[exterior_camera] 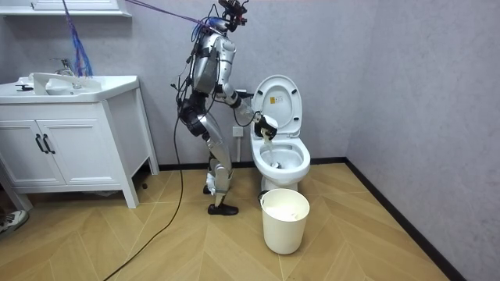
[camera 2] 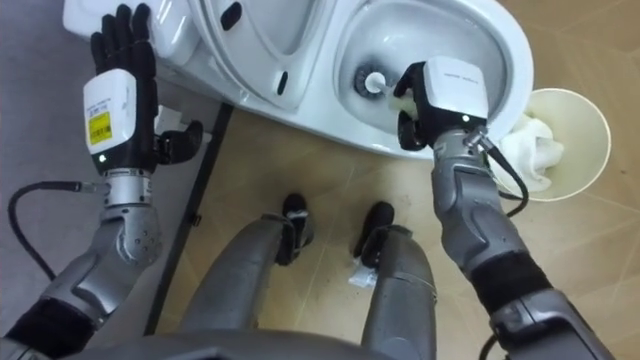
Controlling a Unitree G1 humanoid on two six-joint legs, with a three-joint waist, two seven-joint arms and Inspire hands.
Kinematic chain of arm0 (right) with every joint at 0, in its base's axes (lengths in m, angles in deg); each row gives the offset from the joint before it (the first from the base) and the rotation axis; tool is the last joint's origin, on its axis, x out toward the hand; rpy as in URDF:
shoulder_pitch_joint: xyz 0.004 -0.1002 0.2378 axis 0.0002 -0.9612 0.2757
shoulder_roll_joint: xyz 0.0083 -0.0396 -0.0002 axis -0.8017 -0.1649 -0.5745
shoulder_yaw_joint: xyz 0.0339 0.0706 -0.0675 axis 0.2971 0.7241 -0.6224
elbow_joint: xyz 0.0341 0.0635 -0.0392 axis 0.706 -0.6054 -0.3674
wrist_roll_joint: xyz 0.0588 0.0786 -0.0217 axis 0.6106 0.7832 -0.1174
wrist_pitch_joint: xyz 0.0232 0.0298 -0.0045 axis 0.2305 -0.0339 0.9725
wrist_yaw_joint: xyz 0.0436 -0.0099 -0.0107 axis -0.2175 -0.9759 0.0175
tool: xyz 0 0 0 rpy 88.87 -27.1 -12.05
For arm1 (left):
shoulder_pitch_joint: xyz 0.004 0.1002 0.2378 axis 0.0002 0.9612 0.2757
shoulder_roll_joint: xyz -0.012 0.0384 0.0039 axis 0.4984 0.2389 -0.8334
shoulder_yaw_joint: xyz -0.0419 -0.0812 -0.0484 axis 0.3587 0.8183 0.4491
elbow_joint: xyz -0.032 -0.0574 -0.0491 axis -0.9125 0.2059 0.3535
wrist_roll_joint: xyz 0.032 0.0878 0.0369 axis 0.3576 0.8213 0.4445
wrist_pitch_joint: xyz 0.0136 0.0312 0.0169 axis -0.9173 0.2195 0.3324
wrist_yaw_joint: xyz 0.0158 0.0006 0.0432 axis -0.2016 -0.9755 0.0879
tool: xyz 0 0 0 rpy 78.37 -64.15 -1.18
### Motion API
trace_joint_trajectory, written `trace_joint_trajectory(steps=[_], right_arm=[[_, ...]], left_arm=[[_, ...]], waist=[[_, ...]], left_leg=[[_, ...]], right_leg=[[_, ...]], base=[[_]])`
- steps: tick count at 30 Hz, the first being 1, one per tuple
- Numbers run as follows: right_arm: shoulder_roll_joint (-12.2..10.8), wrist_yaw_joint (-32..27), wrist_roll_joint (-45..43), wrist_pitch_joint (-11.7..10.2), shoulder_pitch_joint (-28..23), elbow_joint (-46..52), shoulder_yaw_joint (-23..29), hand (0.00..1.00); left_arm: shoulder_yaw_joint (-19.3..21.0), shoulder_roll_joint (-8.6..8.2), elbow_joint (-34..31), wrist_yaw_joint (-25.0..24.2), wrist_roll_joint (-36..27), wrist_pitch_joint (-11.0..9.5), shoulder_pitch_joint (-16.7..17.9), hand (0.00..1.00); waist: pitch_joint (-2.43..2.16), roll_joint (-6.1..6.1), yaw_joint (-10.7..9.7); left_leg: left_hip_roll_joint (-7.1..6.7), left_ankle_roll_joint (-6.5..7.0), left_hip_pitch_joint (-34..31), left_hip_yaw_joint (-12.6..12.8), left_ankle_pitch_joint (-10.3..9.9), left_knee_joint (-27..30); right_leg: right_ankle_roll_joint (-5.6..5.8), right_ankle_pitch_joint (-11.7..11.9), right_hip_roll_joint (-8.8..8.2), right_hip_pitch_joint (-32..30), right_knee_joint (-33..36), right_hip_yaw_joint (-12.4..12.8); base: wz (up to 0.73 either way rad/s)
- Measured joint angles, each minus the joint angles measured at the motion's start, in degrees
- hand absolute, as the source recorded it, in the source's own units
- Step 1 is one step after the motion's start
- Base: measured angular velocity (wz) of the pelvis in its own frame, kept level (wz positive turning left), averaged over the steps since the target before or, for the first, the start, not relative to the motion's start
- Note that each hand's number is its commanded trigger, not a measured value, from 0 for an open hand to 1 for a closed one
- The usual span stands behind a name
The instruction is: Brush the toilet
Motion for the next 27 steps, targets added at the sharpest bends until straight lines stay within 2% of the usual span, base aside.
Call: trace_joint_trajectory(steps=[6, 8, 9, 15, 17, 19, 27], right_arm=[[-0.9, 0.9, 0.0, 0.1, 0.8, 2.9, 0.0, 1.0], [-1.0, 3.2, 0.2, 0.5, 0.8, 6.9, 0.9, 1.0], [-1.0, 3.6, 0.2, 0.5, 0.7, 7.9, 1.1, 1.0], [-1.0, 5.8, 0.3, 0.5, -0.2, 16.6, 1.4, 1.0], [-1.0, 6.5, 0.4, 0.5, -1.8, 19.5, 1.4, 1.0], [-1.1, 7.4, 0.5, 0.5, -2.2, 20.9, 1.4, 1.0], [-2.0, 9.2, 0.8, 0.5, -3.7, 25.4, 2.0, 1.0]], left_arm=[[0.5, -0.95, 0.0, 2.1, 0.0, -0.1, 0.2, 0.0], [1.5, -2.57, 0.0, 2.4, -0.1, -0.1, 0.3, 0.0], [1.6, -2.79, 0.0, 2.5, -0.1, -0.1, 0.3, 0.0], [2.8, -2.58, 0.0, 2.2, -0.3, -0.9, 0.8, 0.0], [2.4, -2.59, 0.0, 1.5, -0.2, -1.8, 0.9, 0.0], [2.2, -2.59, 0.0, 0.7, -0.2, -2.7, 0.9, 0.0], [1.9, -2.62, 0.0, -2.0, -0.1, -4.7, 1.2, 0.0]], waist=[[-0.14, 0.15, 0.2], [-0.18, 0.11, 0.3], [-0.19, 0.11, 0.4], [-0.39, -0.11, 0.0], [-1.07, -0.3, -0.3], [-1.4, -0.51, -0.7], [-1.47, -0.61, -0.8]], left_leg=[[0.58, -0.34, -1.1, 0.1, -0.2, 0.1], [0.59, -0.34, -1.4, 0.7, -0.2, 0.2], [0.6, -0.34, -1.4, 0.8, -0.2, 0.3], [0.56, -0.32, -0.8, 2.1, -0.2, 0.5], [0.49, -0.32, -0.6, 2.3, -0.2, 0.5], [0.5, -0.39, -0.4, 2.3, -0.1, 0.6], [1.01, -0.7, 0.6, 2.6, 0.1, 0.6]], right_leg=[[-0.41, 0.0, 0.69, -1.1, -0.1, 0.1], [-0.4, 0.0, 0.78, -1.9, 0.3, 0.9], [-0.4, 0.0, 0.79, -2.1, 0.6, 1.1], [-0.43, 0.0, 0.73, -2.7, 1.7, 2.7], [-0.55, 0.2, 0.64, -2.6, 1.9, 2.9], [-0.69, 0.3, 0.64, -2.6, 1.9, 3.0], [-1.08, 0.7, 1.21, -1.8, 2.0, 3.4]], base=[[-0.02], [-0.09], [-0.13], [-0.09], [-0.07], [-0.05], [-0.03]])
